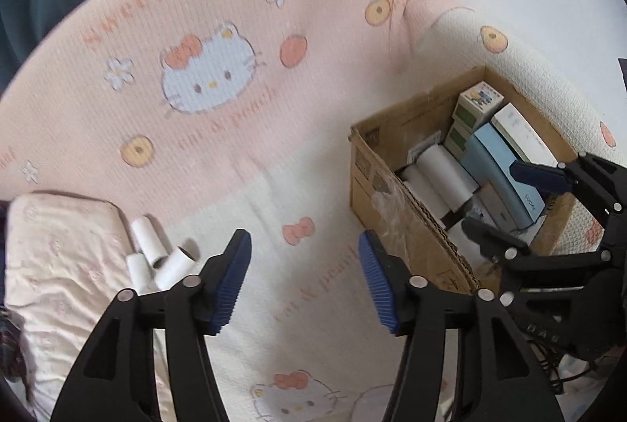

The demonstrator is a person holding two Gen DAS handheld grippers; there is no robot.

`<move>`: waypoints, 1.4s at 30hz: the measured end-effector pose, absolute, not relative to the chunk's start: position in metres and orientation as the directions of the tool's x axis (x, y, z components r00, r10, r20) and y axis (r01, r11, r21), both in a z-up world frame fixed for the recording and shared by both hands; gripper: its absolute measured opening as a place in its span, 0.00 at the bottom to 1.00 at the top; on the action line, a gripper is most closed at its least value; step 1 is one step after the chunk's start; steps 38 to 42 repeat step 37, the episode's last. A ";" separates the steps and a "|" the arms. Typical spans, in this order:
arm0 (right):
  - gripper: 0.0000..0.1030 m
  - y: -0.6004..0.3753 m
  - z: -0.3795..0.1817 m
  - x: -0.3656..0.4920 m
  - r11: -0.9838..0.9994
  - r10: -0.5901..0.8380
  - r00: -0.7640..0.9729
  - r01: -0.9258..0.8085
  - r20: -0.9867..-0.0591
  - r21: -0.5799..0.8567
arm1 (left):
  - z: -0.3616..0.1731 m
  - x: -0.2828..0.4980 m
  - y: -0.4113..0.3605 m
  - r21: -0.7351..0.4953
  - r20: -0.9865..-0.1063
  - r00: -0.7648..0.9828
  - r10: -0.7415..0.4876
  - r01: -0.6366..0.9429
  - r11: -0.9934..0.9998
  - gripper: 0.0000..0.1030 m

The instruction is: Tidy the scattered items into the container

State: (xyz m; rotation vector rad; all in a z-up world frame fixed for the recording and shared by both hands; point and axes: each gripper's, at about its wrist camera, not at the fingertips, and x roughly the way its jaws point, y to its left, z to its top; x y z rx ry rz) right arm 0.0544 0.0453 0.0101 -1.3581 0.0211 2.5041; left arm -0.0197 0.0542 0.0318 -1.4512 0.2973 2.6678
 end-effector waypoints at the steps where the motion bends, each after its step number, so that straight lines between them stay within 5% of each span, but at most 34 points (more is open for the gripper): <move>1: 0.62 0.042 0.011 0.055 -0.957 0.257 -0.513 -0.255 -0.819 -0.141 | 0.034 -0.018 0.055 0.128 -0.834 -0.552 -0.010 -0.176 -0.976 0.64; 12: 0.63 0.042 0.003 0.058 -0.946 0.304 -0.468 -0.248 -0.830 -0.207 | 0.025 -0.013 0.093 0.132 -0.857 -0.513 0.046 -0.304 -0.943 0.67; 42: 0.63 0.042 -0.004 0.059 -0.951 0.292 -0.451 -0.233 -0.844 -0.204 | 0.014 -0.017 0.099 0.126 -0.874 -0.484 0.047 -0.319 -0.939 0.67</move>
